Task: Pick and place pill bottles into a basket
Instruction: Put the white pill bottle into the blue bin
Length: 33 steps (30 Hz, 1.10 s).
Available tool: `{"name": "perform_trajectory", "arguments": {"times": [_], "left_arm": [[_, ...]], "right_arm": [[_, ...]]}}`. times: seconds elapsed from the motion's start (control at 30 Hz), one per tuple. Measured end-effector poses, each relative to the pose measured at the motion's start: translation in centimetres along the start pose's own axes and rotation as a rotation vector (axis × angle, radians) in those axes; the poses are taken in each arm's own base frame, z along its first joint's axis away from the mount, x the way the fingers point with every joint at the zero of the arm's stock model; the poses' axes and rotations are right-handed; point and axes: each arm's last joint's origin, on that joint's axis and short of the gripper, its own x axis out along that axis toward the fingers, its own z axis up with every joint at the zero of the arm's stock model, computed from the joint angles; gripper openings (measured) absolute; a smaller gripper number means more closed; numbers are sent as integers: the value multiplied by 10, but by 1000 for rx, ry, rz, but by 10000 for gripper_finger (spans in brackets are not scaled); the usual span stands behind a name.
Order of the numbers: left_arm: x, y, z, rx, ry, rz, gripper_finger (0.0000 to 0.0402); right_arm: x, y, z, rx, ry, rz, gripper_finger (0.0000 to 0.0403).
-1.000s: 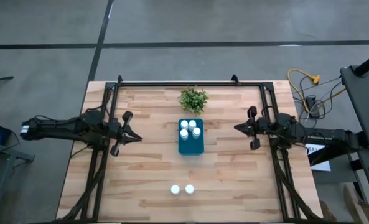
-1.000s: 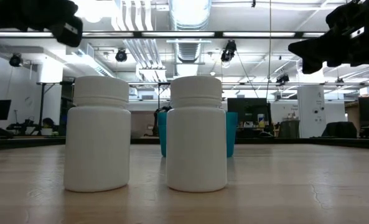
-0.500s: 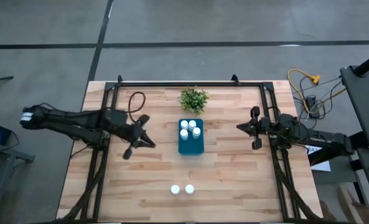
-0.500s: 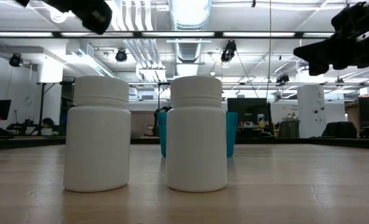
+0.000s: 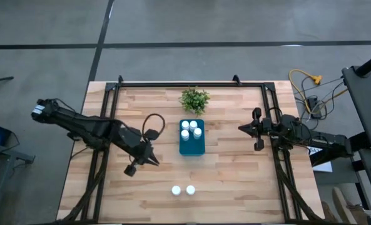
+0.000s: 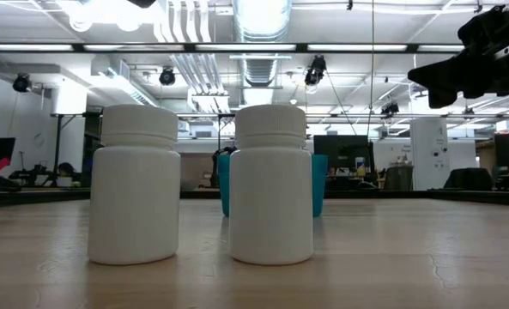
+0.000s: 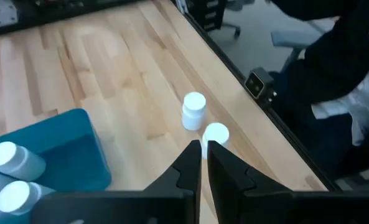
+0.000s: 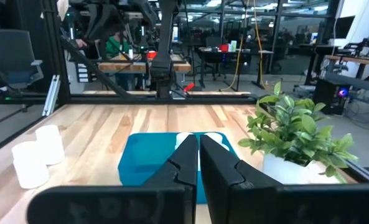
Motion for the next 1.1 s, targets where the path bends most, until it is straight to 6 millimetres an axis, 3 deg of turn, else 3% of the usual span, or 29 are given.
{"name": "perform_trajectory", "arguments": {"times": [0.43,0.87,1.1], "left_arm": [[48,2,27,-35,172,-21,25],[59,4,30,-49,228,-31,198],[96,9,19,-109,338,11,230]], "right_arm": [[0,0,0,17,5,7,9],[0,0,-2,45,18,7,9],[0,0,-3,47,27,7,9]]}}
